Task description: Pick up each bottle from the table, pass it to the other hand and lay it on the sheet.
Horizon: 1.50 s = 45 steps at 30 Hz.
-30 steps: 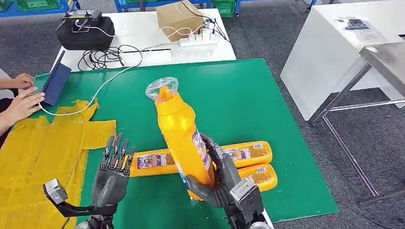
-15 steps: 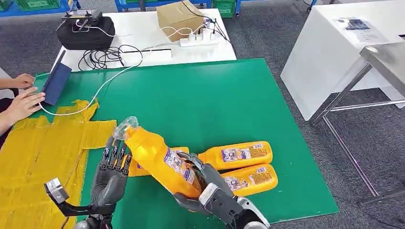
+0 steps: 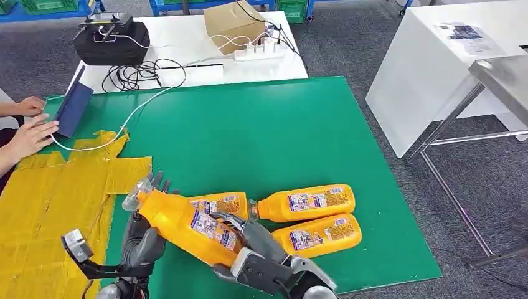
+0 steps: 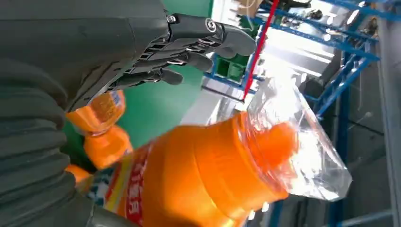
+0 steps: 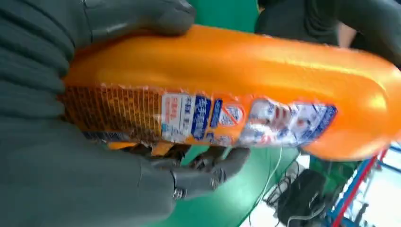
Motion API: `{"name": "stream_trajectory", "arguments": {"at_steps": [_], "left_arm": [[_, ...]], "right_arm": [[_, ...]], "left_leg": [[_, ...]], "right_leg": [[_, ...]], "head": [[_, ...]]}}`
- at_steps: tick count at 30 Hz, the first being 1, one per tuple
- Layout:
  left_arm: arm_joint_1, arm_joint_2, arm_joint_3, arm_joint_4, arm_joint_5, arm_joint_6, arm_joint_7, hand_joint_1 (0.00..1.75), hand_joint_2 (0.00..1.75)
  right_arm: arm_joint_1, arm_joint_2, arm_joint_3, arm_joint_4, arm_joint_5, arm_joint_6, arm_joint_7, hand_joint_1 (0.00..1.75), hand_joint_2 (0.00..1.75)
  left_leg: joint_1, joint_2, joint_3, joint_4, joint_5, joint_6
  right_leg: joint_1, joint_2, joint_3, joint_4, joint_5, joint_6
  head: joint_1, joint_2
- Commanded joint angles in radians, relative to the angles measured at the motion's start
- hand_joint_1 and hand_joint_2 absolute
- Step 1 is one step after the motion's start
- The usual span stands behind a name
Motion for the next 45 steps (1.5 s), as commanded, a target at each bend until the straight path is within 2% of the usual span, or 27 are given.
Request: {"name": "stream_trajectory", "arguments": {"at_steps": [1, 9, 18, 19, 20, 30, 34, 41, 45], "left_arm": [[-0.056, 0.057, -0.114, 0.102, -0.064, -0.036, -0.024, 0.00, 1.75], [-0.063, 0.068, -0.157, 0.103, -0.074, -0.051, -0.032, 0.00, 1.75], [-0.067, 0.085, -0.173, 0.108, -0.098, -0.066, -0.058, 0.00, 1.75], [-0.068, 0.085, -0.174, 0.110, -0.099, -0.066, -0.059, 0.24, 1.75], [-0.068, 0.086, -0.176, 0.112, -0.102, -0.070, -0.064, 1.75, 1.75], [-0.070, 0.081, -0.165, 0.107, -0.109, -0.061, -0.079, 1.75, 1.75], [-0.070, 0.073, -0.150, 0.052, -0.186, 0.050, -0.058, 1.75, 1.75], [-0.074, 0.076, -0.136, 0.015, -0.200, 0.079, -0.048, 1.75, 1.75], [-0.111, 0.077, -0.101, -0.074, -0.312, 0.228, -0.042, 1.75, 1.75]], "right_arm": [[-0.206, -0.005, 0.178, 0.229, -0.011, 0.018, 0.027, 1.75, 1.75], [-0.271, 0.018, 0.211, 0.276, -0.023, 0.032, 0.044, 1.75, 1.75], [-0.286, 0.020, 0.229, 0.305, -0.030, 0.030, 0.046, 1.75, 1.75], [-0.287, 0.020, 0.229, 0.305, -0.031, 0.029, 0.045, 1.75, 1.75], [-0.287, 0.019, 0.231, 0.305, -0.033, 0.029, 0.045, 1.75, 1.75], [-0.288, 0.018, 0.236, 0.312, -0.035, 0.025, 0.044, 1.75, 1.75], [-0.263, 0.009, 0.217, 0.293, -0.033, 0.012, 0.048, 1.75, 1.75], [-0.248, 0.001, 0.204, 0.276, -0.024, 0.001, 0.056, 1.75, 1.75], [-0.250, -0.036, 0.189, 0.206, 0.044, -0.061, 0.080, 1.75, 1.75]], "left_leg": [[-0.001, 0.000, 0.004, -0.002, 0.001, 0.002], [-0.002, -0.002, 0.005, -0.003, 0.000, 0.003], [-0.002, -0.004, 0.004, -0.002, 0.001, 0.003], [-0.001, -0.003, 0.003, -0.002, 0.000, 0.003], [-0.002, -0.004, 0.005, -0.003, 0.000, 0.004], [-0.002, -0.004, 0.004, -0.002, 0.001, 0.003], [-0.001, -0.004, 0.002, -0.001, 0.000, 0.003], [0.000, -0.003, 0.001, -0.001, 0.000, 0.002], [0.000, -0.005, 0.002, 0.000, 0.000, 0.003]], "right_leg": [[-0.001, 0.002, 0.002, -0.001, 0.001, -0.001], [-0.002, 0.001, 0.003, 0.000, 0.000, -0.002], [-0.001, -0.001, 0.003, -0.001, 0.000, -0.001], [-0.001, -0.001, 0.002, -0.001, 0.000, -0.001], [-0.002, -0.001, 0.004, -0.001, -0.001, -0.002], [-0.001, -0.001, 0.003, -0.001, -0.001, -0.002], [-0.001, -0.002, 0.002, 0.000, -0.001, -0.001], [0.000, -0.002, 0.001, 0.000, 0.000, -0.001], [0.000, -0.003, 0.002, 0.000, -0.001, -0.001]], "head": [[0.000, 0.000], [0.000, 0.000], [0.000, 0.000], [0.000, 0.000], [0.000, 0.000], [0.000, 0.000], [0.000, 0.000], [0.000, 0.000], [0.000, 0.000]]}}
